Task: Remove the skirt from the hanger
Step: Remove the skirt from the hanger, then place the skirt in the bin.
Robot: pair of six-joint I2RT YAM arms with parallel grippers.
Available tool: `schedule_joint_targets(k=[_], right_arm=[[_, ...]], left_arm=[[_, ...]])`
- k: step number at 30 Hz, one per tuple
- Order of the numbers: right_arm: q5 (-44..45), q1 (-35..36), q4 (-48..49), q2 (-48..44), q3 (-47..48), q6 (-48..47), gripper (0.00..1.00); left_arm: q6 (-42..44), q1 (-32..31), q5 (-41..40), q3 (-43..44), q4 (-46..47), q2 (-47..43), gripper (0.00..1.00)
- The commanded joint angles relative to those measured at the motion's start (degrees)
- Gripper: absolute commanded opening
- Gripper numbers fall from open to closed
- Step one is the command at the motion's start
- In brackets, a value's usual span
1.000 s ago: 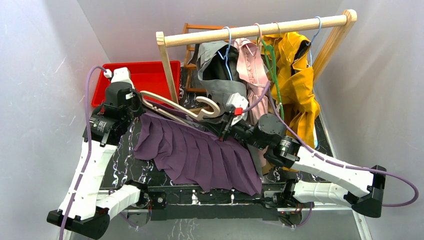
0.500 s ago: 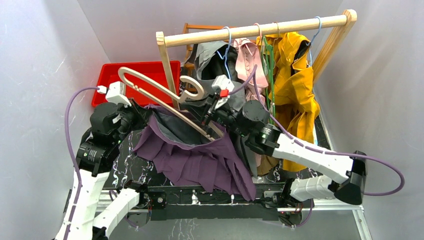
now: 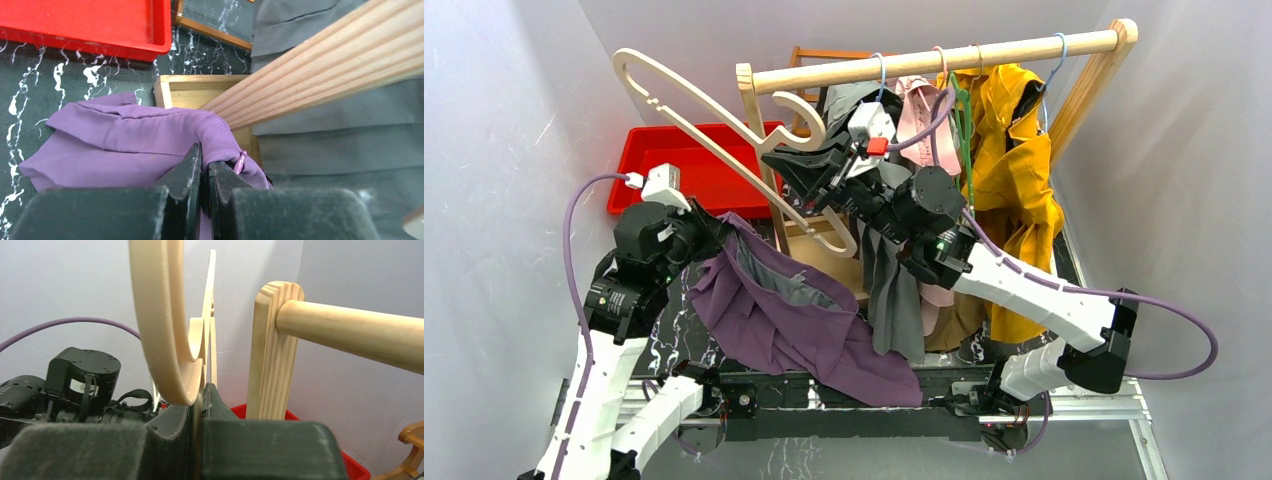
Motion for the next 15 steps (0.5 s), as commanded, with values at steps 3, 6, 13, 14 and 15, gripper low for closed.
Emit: schedule_joint_targets(k=[3, 6, 13, 14, 15], right_arm=[[1.66, 0.14, 0.18, -8.23, -2.51, -1.50, 0.00], [3.42, 0.14, -1.68, -12.16, -5.52, -1.75, 0.00], [2.25, 0.18, -6.23, -15.19, -5.74, -1.89, 0.00], [1.58, 0.14, -7.05, -15.58, -5.55, -1.85, 0.00], [1.01, 0.15, -7.71, -16.09, -5.43, -1.77, 0.00]], left_arm=[[0.38, 0.36, -10.17, 7.69, -2.15, 3.37, 0.00], [1.72, 0.39, -19.57, 12.04, -4.62, 5.87, 0.00], [2.06, 0.40, -28.30, 17.54, -1.99, 10.59, 0.00], [2.51, 0.41, -28.85, 18.48, -1.59, 11.43, 0.00], [2.91, 0.34, -29.45, 19.77, -1.22, 12.44, 0.00]])
